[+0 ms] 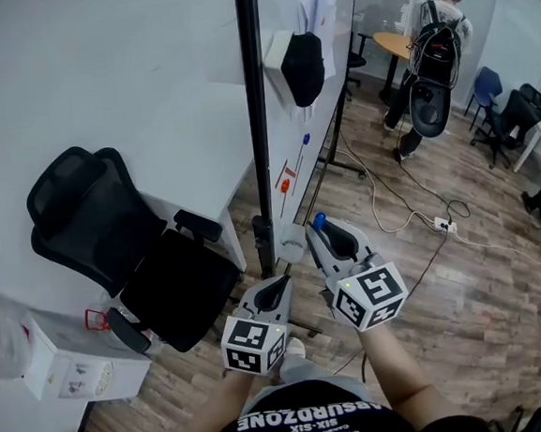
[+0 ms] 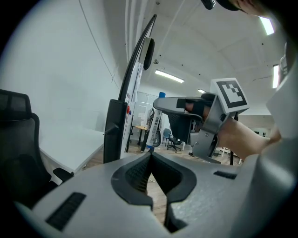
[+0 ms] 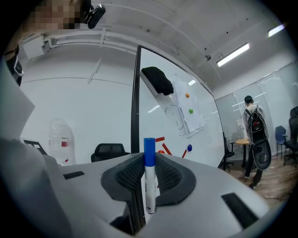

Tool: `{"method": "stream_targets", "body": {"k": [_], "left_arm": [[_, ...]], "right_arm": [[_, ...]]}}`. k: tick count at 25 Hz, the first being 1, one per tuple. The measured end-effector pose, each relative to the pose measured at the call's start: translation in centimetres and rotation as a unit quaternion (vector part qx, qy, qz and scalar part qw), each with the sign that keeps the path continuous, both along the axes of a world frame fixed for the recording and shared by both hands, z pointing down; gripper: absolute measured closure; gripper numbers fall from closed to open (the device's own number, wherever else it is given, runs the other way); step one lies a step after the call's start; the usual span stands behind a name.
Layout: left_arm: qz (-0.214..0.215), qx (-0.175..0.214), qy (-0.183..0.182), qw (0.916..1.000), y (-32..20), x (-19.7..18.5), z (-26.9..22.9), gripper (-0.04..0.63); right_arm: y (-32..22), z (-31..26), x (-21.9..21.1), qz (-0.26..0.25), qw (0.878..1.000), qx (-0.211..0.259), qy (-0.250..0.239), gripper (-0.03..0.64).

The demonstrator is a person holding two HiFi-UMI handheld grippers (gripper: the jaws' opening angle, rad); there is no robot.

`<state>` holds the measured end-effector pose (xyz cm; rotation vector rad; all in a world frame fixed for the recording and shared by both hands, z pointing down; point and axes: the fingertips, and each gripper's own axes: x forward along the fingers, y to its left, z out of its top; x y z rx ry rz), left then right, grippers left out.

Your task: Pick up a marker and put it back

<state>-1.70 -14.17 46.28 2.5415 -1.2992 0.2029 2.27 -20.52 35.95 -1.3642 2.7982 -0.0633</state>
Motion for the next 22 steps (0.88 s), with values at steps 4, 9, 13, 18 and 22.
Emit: {"method": "stream_targets", "body": {"k": [4, 9, 13, 18, 22], "left_arm": [[-0.006, 0.002, 0.0, 1.0, -0.8, -0.1, 0.0, 0.588], [-0.01, 0.002, -0.001, 0.9999, -1.8, 0.0, 0.2, 0.588], [-0.013, 0.0, -0.001, 0.9999, -2.4, 0.1, 0.4, 0.588], [-0.014, -0.006, -0.002, 0.9999, -2.9, 0.4, 0.7, 0.588], [-0.014, -0.01, -0.004, 0.9998, -3.3, 0.5, 0.9, 0.588]], "right_arm": [[-1.1, 0.2, -0.3, -0.007, 1.0, -0.001, 0.004, 0.552], [-2.6, 1.0, -0.7, -0.018, 1.0, -0.008, 0.01, 0.552], [-3.8, 1.8, -0.9, -0.024, 0.999, -0.015, 0.015, 0.552], [-5.1, 3.4, -0.9, -0.026, 0.999, -0.033, 0.026, 0.552], [-6.0, 4.9, -0.7, -0.026, 0.998, -0.051, 0.029, 0.552]]}}
